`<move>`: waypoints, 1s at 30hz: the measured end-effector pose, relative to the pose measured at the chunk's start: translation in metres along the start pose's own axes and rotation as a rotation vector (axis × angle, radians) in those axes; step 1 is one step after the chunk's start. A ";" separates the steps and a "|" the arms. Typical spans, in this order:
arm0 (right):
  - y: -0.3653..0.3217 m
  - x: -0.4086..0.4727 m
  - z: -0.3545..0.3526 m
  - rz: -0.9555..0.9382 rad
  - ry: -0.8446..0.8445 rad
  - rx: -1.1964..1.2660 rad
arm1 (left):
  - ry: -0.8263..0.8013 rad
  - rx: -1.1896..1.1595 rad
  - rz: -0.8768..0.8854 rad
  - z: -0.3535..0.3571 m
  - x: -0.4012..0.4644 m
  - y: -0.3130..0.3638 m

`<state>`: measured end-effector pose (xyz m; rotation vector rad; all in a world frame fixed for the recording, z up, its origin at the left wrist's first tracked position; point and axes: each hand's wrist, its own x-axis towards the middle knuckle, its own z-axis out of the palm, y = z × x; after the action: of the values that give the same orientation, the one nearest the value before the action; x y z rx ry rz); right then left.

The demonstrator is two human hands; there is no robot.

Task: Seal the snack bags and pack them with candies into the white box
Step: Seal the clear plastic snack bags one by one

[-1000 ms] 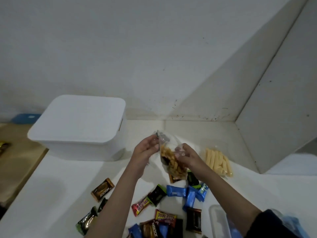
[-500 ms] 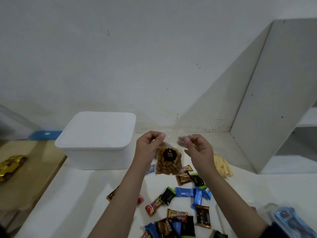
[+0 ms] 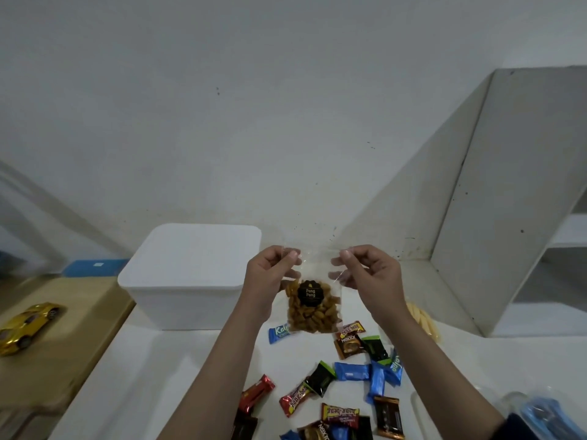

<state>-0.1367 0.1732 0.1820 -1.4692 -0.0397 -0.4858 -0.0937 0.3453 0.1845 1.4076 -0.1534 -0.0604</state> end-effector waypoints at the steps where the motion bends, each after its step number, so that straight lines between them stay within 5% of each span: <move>1: -0.001 0.000 0.000 -0.008 0.022 -0.011 | -0.023 -0.008 0.003 0.001 0.000 0.001; 16: -0.012 0.001 0.002 -0.167 0.129 -0.109 | -0.083 0.023 0.098 0.014 0.000 0.009; 30: -0.018 -0.008 0.001 -0.205 0.031 -0.160 | -0.085 -0.030 0.085 0.037 -0.012 0.028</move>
<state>-0.1497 0.1765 0.1966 -1.6222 -0.1307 -0.6915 -0.1127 0.3151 0.2165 1.3675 -0.2808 -0.0520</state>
